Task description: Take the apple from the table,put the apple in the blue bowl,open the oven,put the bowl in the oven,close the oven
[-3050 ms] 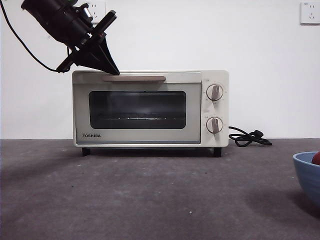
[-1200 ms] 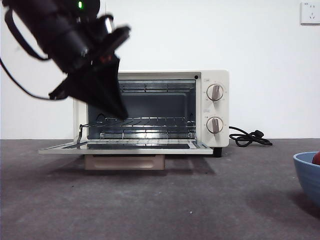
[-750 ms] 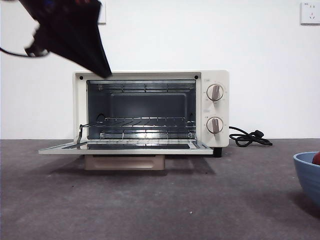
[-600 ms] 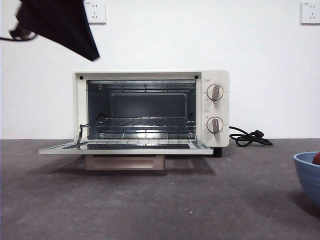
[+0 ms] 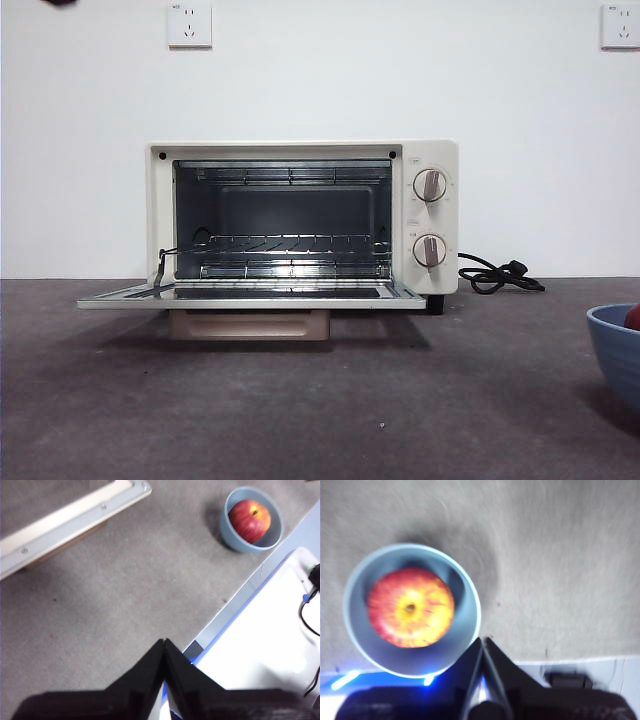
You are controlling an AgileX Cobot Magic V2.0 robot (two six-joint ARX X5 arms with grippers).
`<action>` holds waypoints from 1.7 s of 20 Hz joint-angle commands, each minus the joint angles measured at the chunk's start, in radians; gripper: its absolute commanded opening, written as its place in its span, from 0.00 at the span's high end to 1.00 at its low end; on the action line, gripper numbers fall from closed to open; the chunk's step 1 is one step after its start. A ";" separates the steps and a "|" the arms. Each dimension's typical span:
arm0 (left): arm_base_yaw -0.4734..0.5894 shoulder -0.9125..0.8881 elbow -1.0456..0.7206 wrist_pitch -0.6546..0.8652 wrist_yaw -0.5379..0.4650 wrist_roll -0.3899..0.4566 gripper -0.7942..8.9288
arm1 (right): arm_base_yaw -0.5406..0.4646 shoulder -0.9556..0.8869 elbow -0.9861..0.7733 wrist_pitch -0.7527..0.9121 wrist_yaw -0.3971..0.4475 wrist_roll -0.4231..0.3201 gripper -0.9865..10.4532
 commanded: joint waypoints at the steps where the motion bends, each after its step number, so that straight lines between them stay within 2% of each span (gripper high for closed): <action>1: -0.003 -0.043 -0.004 -0.002 -0.001 0.014 0.92 | -0.035 0.042 -0.029 0.004 -0.038 -0.062 0.83; 3: -0.003 -0.073 -0.004 -0.006 -0.001 0.008 0.92 | -0.040 0.074 -0.043 0.006 -0.048 -0.069 0.74; 5: -0.003 -0.091 -0.004 -0.018 -0.001 0.006 0.92 | -0.040 0.102 -0.057 0.023 -0.048 -0.070 0.71; 10: -0.003 -0.103 -0.004 -0.056 -0.001 0.007 0.92 | -0.040 0.148 -0.137 0.089 -0.067 -0.055 0.71; 19: -0.003 -0.103 -0.004 -0.042 -0.001 0.008 0.92 | -0.040 0.256 -0.136 0.095 -0.086 -0.057 0.72; 20: -0.003 -0.103 -0.004 -0.038 -0.001 0.008 0.92 | -0.040 0.274 -0.136 0.095 -0.087 -0.057 0.73; 22: -0.003 -0.103 -0.004 -0.036 -0.001 0.011 0.92 | -0.040 0.290 -0.136 0.095 -0.091 -0.058 0.90; 23: -0.003 -0.103 -0.004 -0.036 -0.001 0.011 0.92 | -0.040 0.291 -0.136 0.095 -0.098 -0.061 0.93; 30: -0.003 -0.103 -0.004 -0.036 -0.001 0.015 0.92 | -0.040 0.289 -0.126 0.117 -0.101 -0.053 0.92; 34: -0.003 -0.102 -0.004 -0.036 -0.001 0.015 0.92 | -0.039 0.289 -0.120 0.151 -0.155 -0.031 0.92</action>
